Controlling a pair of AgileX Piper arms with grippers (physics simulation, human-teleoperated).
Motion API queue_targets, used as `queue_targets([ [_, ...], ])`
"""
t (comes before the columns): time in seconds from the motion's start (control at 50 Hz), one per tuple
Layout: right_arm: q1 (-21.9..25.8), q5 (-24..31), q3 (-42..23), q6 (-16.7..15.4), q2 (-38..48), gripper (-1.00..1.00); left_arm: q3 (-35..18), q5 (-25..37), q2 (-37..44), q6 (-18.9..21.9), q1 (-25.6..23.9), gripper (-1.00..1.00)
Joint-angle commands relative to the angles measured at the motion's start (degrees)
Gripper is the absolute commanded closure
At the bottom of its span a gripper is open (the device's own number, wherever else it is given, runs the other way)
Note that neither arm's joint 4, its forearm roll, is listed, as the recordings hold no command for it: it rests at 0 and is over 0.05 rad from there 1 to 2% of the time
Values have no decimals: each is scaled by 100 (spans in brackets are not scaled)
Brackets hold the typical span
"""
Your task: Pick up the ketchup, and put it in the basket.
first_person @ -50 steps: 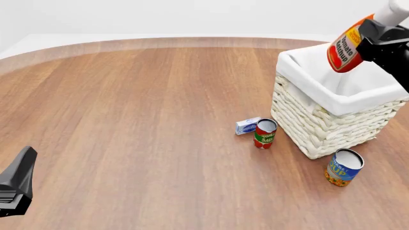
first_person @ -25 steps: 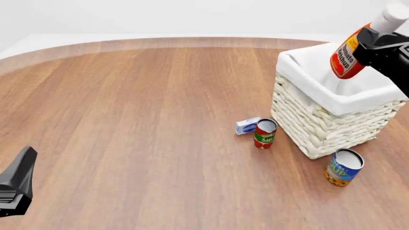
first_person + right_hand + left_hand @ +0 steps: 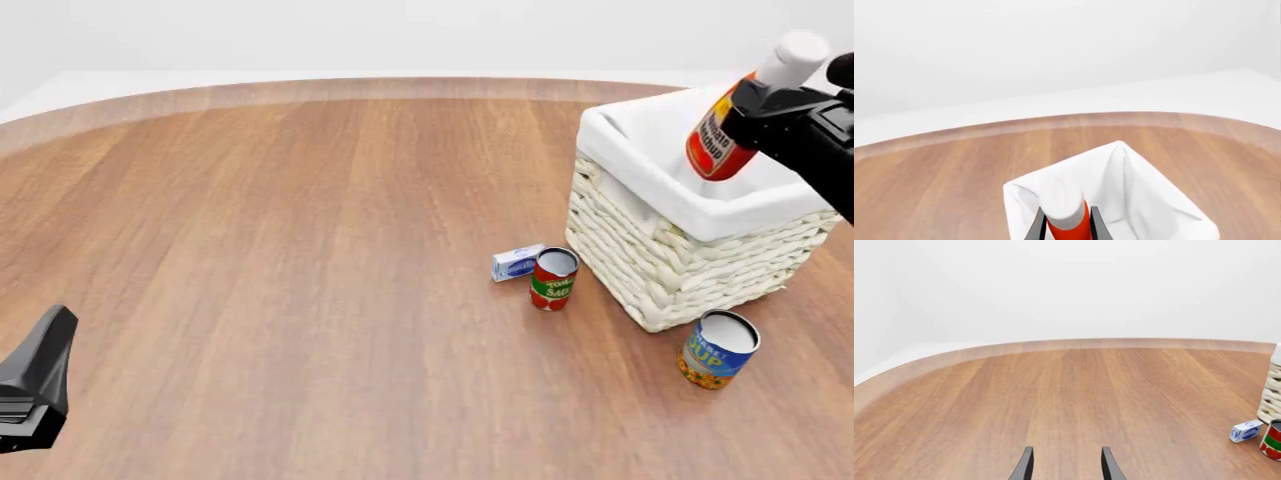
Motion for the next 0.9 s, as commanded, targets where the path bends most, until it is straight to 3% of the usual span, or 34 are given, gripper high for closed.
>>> queue_targets([
  [0.02,-46,4,-94,-12,254,100,0,0,0,0,0,-100],
  [0.9,-122,-195,-70,-236,879,100,0,0,0,0,0,-100],
])
